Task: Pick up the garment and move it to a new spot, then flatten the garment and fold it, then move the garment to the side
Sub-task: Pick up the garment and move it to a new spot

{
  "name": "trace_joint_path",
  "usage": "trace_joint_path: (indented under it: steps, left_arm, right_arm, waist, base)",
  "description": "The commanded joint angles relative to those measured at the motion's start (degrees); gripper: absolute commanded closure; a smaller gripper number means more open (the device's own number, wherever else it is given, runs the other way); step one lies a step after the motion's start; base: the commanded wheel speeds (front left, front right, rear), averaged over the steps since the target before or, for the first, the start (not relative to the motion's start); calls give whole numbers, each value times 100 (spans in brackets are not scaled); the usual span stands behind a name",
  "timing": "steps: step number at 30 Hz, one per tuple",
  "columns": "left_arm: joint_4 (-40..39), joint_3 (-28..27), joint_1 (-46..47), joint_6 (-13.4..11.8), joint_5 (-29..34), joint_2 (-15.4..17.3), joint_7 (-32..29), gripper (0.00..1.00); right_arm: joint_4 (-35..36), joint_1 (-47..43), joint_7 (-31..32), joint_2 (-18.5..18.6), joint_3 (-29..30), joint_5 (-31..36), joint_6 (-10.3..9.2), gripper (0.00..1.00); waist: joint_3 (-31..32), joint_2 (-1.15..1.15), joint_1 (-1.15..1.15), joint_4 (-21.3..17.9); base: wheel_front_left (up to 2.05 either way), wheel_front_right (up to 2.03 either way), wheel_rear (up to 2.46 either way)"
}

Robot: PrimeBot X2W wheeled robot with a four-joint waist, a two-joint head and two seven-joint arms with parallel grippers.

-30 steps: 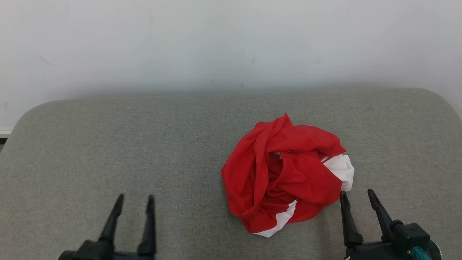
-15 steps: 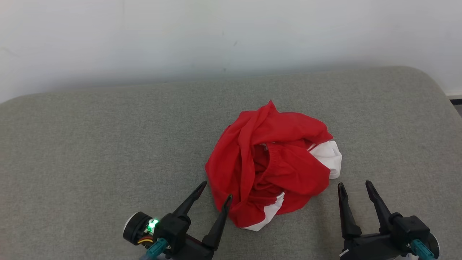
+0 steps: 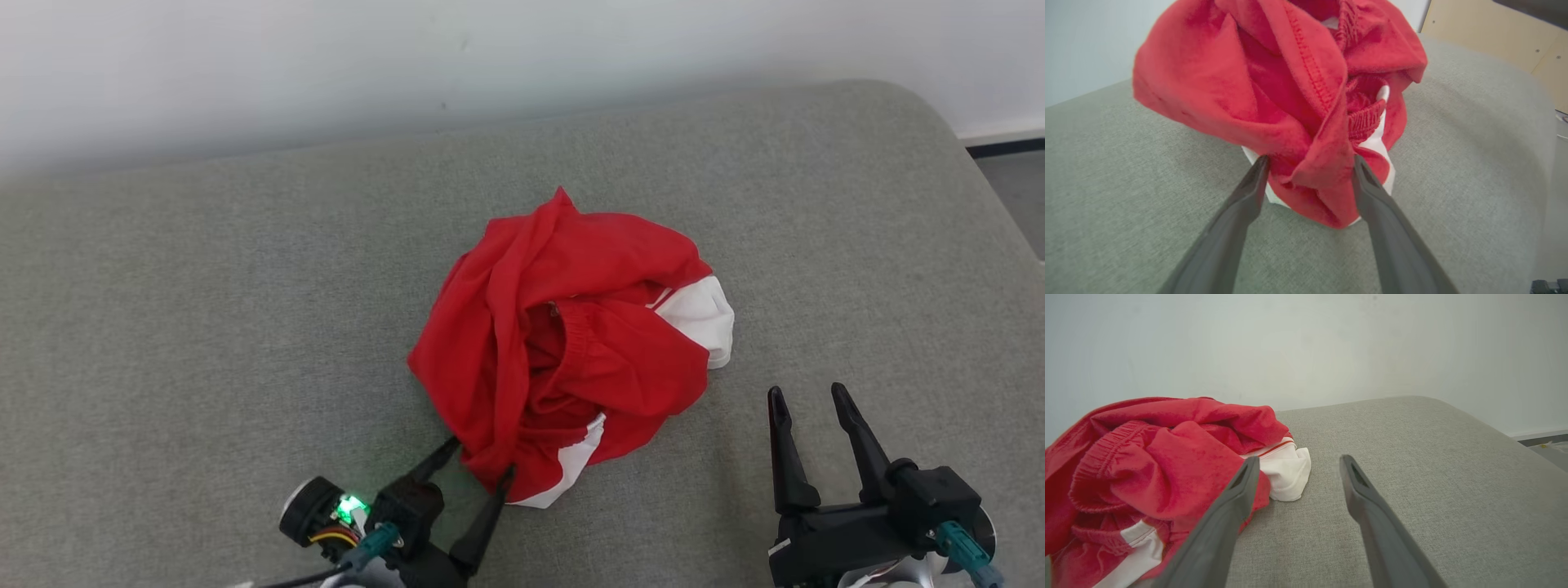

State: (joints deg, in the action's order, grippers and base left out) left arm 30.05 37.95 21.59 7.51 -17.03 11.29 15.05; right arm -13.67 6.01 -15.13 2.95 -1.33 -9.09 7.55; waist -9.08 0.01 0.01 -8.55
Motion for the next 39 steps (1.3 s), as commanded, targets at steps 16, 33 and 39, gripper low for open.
trace_joint_path:
  steps: [16, 33, 39]
  left_arm:
    - [-294, 152, 1679, -10, 44, 248, 15, 100]
    - [380, 1317, 6879, -13, -931, 599, -568, 100]
    - [965, 1640, 8219, -13, -1263, 465, -438, 100]
  right_arm:
    - [-89, 8, -3, -7, -62, -274, -12, 0]
    - [-122, 39, -3, -6, -193, -531, -12, 0]
    - [-176, 60, -3, -8, -183, -563, -12, 0]
  waist:
    - [56, -1, -1, -20]
    - [-134, -1, -1, -394]
    - [-123, -1, -1, -363]
  base:
    - [0, 0, 0]
    - [0, 0, 0]
    - [0, 0, 0]
